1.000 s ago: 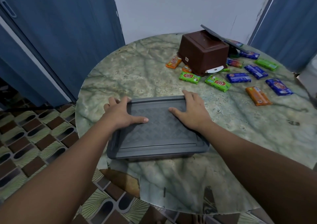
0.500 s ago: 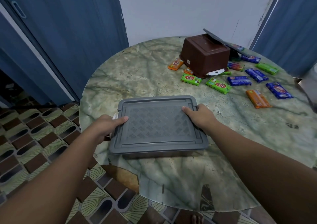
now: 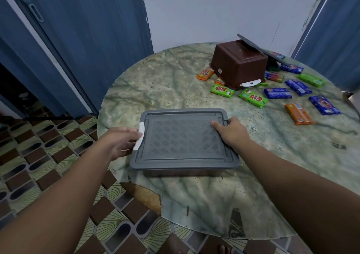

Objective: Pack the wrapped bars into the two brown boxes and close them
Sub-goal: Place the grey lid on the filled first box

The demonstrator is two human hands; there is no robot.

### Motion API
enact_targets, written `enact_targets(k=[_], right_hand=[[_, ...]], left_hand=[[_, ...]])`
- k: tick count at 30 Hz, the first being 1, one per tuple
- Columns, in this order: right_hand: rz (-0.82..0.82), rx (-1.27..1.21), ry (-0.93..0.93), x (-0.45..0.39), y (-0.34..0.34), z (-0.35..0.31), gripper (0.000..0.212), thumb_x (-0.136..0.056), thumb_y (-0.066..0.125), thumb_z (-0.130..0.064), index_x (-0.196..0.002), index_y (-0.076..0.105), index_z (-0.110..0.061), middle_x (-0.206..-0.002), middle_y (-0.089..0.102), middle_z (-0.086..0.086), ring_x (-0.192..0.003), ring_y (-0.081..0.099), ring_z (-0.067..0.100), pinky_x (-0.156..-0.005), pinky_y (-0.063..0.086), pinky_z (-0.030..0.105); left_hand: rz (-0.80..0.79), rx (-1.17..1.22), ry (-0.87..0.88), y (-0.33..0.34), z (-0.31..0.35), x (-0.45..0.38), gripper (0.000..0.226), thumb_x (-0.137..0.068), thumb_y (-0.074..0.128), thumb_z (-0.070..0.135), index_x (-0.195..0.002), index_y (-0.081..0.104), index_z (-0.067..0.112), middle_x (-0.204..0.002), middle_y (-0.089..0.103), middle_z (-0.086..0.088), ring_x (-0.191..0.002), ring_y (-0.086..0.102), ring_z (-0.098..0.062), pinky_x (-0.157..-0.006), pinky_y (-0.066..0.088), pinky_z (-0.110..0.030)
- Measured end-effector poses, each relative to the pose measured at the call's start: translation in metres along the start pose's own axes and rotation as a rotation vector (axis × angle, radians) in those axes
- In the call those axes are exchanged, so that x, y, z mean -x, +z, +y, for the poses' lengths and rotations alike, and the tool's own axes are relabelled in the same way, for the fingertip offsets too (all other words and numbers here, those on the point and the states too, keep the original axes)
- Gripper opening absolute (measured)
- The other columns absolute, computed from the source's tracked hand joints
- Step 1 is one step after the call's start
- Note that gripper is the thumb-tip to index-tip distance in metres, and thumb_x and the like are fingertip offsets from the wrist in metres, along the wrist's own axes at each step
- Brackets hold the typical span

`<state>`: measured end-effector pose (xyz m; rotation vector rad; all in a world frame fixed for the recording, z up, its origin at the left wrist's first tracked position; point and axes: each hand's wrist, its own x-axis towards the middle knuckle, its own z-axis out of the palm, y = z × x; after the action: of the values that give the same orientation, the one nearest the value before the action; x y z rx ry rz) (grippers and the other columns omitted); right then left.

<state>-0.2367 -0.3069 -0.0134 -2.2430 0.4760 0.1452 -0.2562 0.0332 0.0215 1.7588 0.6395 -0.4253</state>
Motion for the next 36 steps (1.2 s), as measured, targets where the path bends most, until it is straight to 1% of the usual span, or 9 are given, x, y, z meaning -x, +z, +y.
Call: enact_targets(k=[7,11,14,17,21,26,31,33,36], right_hand=[[0.002,-0.005,0.054,0.002,-0.004,0.003,0.079,-0.085,0.067,-0.070,-0.130,0.047,-0.008,-0.109,0.053,0.003,-0.100,0.057,0.028,-0.080,0.046,0.038],[-0.082,-0.037,0.094,0.005,-0.014,0.015,0.079,-0.077,0.066,-0.079,-0.105,0.065,-0.006,-0.100,0.068,0.006,-0.088,0.066,0.025,-0.067,0.049,0.034],[-0.061,0.008,0.067,0.009,-0.016,0.019,0.079,-0.076,0.065,-0.081,-0.097,0.065,-0.006,-0.094,0.068,0.005,-0.081,0.064,0.021,-0.064,0.046,0.034],[0.009,0.067,0.052,0.012,-0.013,0.016,0.074,-0.078,0.066,-0.079,-0.094,0.057,-0.008,-0.092,0.064,0.003,-0.082,0.061,0.022,-0.068,0.045,0.036],[0.044,0.058,0.059,0.014,-0.010,0.013,0.069,-0.079,0.070,-0.073,-0.101,0.056,-0.009,-0.092,0.064,0.006,-0.086,0.064,0.027,-0.064,0.044,0.036],[0.067,0.050,-0.017,0.017,-0.009,0.002,0.059,-0.086,0.076,-0.053,-0.116,0.043,-0.014,-0.116,0.059,0.012,-0.102,0.060,0.034,-0.076,0.047,0.041],[0.053,-0.004,-0.068,0.018,-0.009,0.005,0.040,-0.088,0.074,-0.049,-0.098,0.046,-0.023,-0.113,0.059,0.010,-0.098,0.057,0.028,-0.076,0.046,0.040],[0.040,-0.004,-0.093,0.020,-0.010,0.008,0.036,-0.090,0.070,-0.052,-0.090,0.044,-0.026,-0.105,0.061,0.008,-0.094,0.058,0.028,-0.067,0.042,0.038],[0.033,-0.100,-0.096,0.022,-0.010,0.008,0.029,-0.101,0.049,-0.047,-0.097,0.051,-0.019,-0.099,0.062,0.002,-0.095,0.058,0.027,-0.066,0.037,0.036]], left_hand=[[0.026,-0.251,0.015,0.004,0.019,-0.002,0.013,-0.091,0.074,0.009,-0.100,0.065,0.009,-0.091,0.072,-0.009,-0.079,0.068,-0.023,-0.070,0.054,-0.033],[0.013,-0.311,0.024,0.003,0.020,-0.002,0.013,-0.091,0.074,0.013,-0.102,0.066,0.010,-0.093,0.072,-0.010,-0.081,0.068,-0.023,-0.073,0.054,-0.034],[0.013,-0.336,0.030,0.003,0.020,0.000,0.014,-0.093,0.071,0.013,-0.105,0.066,0.009,-0.099,0.073,-0.013,-0.081,0.068,-0.024,-0.075,0.055,-0.033],[0.012,-0.344,0.032,0.004,0.021,0.002,0.016,-0.094,0.070,0.013,-0.108,0.066,0.007,-0.101,0.073,-0.015,-0.082,0.068,-0.025,-0.075,0.054,-0.033],[0.009,-0.332,0.032,0.005,0.020,0.002,0.013,-0.094,0.070,0.013,-0.105,0.066,0.008,-0.096,0.070,-0.013,-0.081,0.066,-0.024,-0.075,0.053,-0.033],[0.009,-0.333,0.035,0.006,0.021,0.003,0.011,-0.095,0.069,0.012,-0.105,0.065,0.008,-0.094,0.067,-0.013,-0.078,0.063,-0.024,-0.072,0.052,-0.031],[0.000,-0.330,0.025,0.004,0.020,0.000,0.013,-0.094,0.070,0.012,-0.105,0.064,0.009,-0.089,0.065,-0.011,-0.074,0.060,-0.022,-0.070,0.052,-0.030],[-0.003,-0.326,0.028,0.003,0.019,-0.002,0.012,-0.094,0.070,0.013,-0.104,0.065,0.010,-0.088,0.066,-0.011,-0.074,0.060,-0.022,-0.071,0.053,-0.031],[-0.013,-0.322,0.030,0.003,0.018,-0.003,0.013,-0.094,0.070,0.013,-0.104,0.064,0.010,-0.088,0.067,-0.011,-0.075,0.060,-0.022,-0.070,0.053,-0.030]])
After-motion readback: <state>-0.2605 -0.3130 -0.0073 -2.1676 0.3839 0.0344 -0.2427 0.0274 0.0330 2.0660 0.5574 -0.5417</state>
